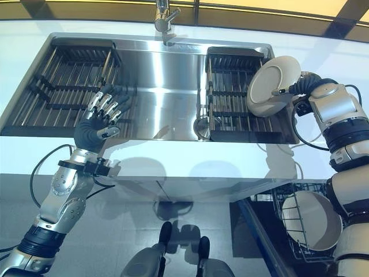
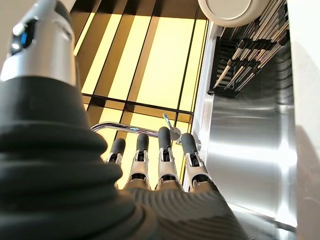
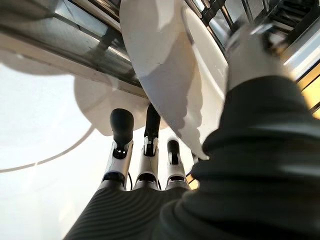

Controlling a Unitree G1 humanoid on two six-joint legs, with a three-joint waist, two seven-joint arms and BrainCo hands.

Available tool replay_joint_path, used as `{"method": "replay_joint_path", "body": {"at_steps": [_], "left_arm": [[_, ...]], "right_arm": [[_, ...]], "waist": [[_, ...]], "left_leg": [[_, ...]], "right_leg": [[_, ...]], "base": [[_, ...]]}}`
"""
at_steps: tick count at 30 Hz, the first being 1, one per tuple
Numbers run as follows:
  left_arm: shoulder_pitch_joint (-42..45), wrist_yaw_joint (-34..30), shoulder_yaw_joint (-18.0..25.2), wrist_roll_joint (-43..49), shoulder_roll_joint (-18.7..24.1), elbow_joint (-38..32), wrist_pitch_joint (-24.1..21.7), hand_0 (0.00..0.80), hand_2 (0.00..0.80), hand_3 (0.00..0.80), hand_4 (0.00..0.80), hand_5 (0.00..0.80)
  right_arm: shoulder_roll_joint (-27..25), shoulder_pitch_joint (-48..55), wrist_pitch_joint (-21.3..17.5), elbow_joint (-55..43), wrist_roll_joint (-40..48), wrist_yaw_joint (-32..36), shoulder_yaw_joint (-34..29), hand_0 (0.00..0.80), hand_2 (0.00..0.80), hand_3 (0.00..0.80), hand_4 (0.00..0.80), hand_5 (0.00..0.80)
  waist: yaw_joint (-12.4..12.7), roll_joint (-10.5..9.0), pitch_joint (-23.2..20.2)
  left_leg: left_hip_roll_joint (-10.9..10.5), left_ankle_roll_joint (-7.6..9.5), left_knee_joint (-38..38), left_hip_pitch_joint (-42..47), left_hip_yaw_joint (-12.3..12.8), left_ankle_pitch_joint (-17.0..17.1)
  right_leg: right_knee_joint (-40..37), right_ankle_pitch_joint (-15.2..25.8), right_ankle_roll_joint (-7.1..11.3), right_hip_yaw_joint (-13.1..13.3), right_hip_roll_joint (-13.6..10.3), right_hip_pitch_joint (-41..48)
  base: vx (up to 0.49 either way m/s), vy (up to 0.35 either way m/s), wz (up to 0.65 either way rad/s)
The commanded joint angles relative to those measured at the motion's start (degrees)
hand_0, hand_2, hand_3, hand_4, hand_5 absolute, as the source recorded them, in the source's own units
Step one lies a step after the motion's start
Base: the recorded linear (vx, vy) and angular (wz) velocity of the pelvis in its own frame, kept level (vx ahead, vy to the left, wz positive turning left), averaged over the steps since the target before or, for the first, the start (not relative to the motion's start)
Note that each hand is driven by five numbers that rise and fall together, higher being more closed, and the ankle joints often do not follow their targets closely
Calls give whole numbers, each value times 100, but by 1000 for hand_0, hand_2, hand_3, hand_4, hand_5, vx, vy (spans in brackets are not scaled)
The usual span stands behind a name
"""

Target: Take plates into dishwasher

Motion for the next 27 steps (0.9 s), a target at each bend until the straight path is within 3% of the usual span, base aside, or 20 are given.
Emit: {"method": "replay_joint_path", "body": {"at_steps": [1, 8, 21, 27], "left_arm": [[-187, 52, -100, 77, 8, -54, -387, 0, 0, 0, 0, 0], [-170, 149, -114, 43, 25, -52, -477, 0, 0, 0, 0, 0], [-78, 110, -122, 8, 47, -93, -444, 0, 0, 0, 0, 0], [1, 39, -101, -3, 59, -123, -355, 0, 0, 0, 0, 0]], "right_arm": [[39, -763, -141, 219, -57, -285, 533, 800, 800, 800, 800, 800], [55, -943, -235, 373, -176, -755, 590, 800, 800, 800, 800, 800], [-152, -1021, -427, 525, -150, -828, 662, 800, 800, 800, 800, 800], [-257, -994, -772, 481, 8, -822, 614, 800, 800, 800, 800, 800]], "waist": [[189, -44, -100], [224, 4, -74], [241, -37, -205], [216, -91, -375]], "left_leg": [[-272, 243, 1, 89, -28, -422], [-291, 246, 1, 48, -57, -413], [-298, 250, 1, 141, -86, -440], [-283, 253, 1, 279, -69, -489]], "right_leg": [[21, 364, -176, -88, 217, -405], [21, 369, -166, -101, 205, -447], [21, 347, -149, -106, 191, -362], [21, 313, -146, -85, 196, -236]], "base": [[0, 0, 0], [-2, 4, 0], [-2, 6, 2], [0, 0, 0]]}}
